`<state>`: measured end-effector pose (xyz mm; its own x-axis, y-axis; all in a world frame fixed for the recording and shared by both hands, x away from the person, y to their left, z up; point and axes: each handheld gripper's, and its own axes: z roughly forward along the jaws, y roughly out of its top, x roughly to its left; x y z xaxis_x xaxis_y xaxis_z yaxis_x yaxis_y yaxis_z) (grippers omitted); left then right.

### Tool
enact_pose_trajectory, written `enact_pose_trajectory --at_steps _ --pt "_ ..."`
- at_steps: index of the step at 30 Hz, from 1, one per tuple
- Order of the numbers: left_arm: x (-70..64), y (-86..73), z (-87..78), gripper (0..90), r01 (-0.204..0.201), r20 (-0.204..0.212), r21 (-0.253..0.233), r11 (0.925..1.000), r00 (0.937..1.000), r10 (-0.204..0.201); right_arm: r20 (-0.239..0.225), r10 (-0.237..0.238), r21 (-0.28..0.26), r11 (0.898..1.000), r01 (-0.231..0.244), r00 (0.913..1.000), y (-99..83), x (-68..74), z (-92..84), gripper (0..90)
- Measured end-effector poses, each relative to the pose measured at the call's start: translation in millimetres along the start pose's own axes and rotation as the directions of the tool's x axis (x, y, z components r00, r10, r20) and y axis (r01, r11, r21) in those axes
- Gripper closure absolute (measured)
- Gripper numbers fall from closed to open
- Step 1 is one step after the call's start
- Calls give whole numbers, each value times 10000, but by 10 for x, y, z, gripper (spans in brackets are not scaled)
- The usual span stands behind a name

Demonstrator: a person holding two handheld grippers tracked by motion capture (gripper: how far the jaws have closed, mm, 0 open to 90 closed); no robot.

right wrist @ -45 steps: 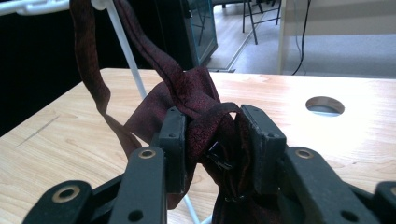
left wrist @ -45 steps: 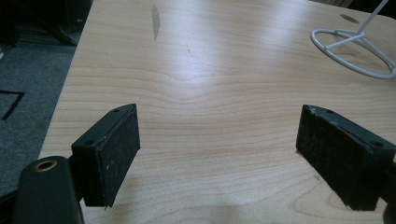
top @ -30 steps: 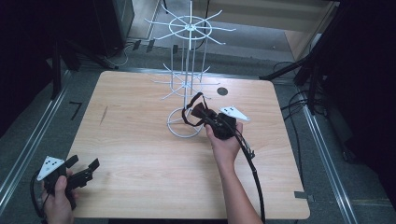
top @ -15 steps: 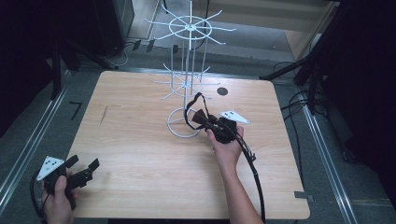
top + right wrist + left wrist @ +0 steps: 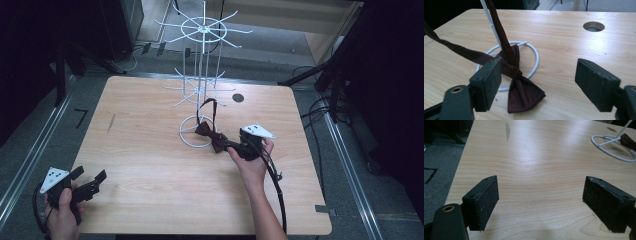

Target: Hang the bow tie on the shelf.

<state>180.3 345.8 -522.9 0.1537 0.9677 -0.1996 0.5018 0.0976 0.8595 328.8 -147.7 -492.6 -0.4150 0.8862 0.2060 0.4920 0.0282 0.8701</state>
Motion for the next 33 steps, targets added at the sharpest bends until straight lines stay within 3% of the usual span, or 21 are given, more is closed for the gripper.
enact_pose_trajectory --at_steps 7,24,33 --pt "0 0 0 144 -13 -1 1 10000 10000 13 68 150 22 9999 -150 9999 -76 -143 -201 149" --pt "-6 -1 0 144 -30 -13 -19 10000 10000 30 382 211 -73 9998 -208 9990 -330 -390 -586 129" --pt "-10 0 2 144 -75 -36 -4 10000 10000 75 568 514 64 9986 -518 9971 -504 -567 -786 129"
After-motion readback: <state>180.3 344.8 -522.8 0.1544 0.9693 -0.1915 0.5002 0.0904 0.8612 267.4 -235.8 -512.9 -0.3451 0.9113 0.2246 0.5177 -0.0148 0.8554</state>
